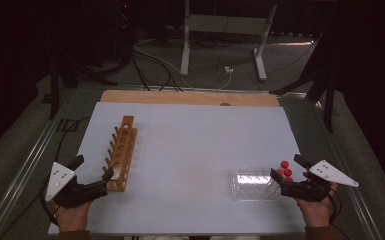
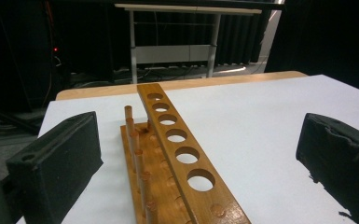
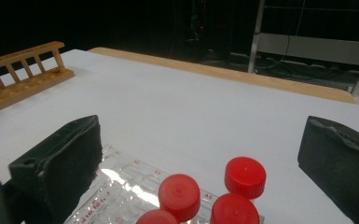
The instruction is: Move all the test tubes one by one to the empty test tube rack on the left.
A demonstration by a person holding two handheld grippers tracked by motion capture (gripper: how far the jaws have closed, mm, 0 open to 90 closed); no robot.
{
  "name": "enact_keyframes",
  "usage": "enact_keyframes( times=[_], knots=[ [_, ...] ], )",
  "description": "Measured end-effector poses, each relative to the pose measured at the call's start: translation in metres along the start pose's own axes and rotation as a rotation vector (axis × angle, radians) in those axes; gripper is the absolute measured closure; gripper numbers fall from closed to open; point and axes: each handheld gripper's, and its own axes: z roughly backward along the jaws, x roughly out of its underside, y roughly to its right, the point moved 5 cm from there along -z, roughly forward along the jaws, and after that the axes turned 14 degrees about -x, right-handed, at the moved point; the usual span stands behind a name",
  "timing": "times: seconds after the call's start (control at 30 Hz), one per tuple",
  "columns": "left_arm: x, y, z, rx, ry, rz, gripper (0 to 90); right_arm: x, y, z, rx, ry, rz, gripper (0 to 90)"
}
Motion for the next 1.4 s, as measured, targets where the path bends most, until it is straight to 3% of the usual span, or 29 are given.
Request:
enact_keyframes(
  times=[0.27, 0.53, 0.87, 0.97, 1.2, 1.4],
  knots=[
    [0.003, -0.003, 0.002, -0.014, -0.011, 0.009, 0.8, -0.006, -0.001, 0.004, -0.011, 0.02, -0.002, 0.0],
    [0.004, -0.008, 0.004, -0.024, -0.013, 0.041, 0.8, -0.013, -0.003, 0.021, -0.032, 0.03, -0.004, 0.8],
    [0.006, -0.006, 0.003, -0.018, -0.024, 0.045, 0.8, 0.001, -0.004, 0.043, -0.069, 0.03, -0.02, 19.2],
    [0.006, -0.005, 0.003, -0.015, -0.025, 0.047, 0.8, 0.009, -0.006, 0.047, -0.061, 0.014, -0.013, 25.7],
    [0.007, -0.003, 0.001, -0.009, -0.03, 0.044, 0.8, 0.03, -0.009, 0.045, -0.067, -0.034, 0.006, 38.9],
    [0.008, -0.001, 0.001, -0.005, -0.032, 0.041, 0.8, 0.036, -0.009, 0.044, -0.029, -0.057, 0.034, 55.7]
  ],
)
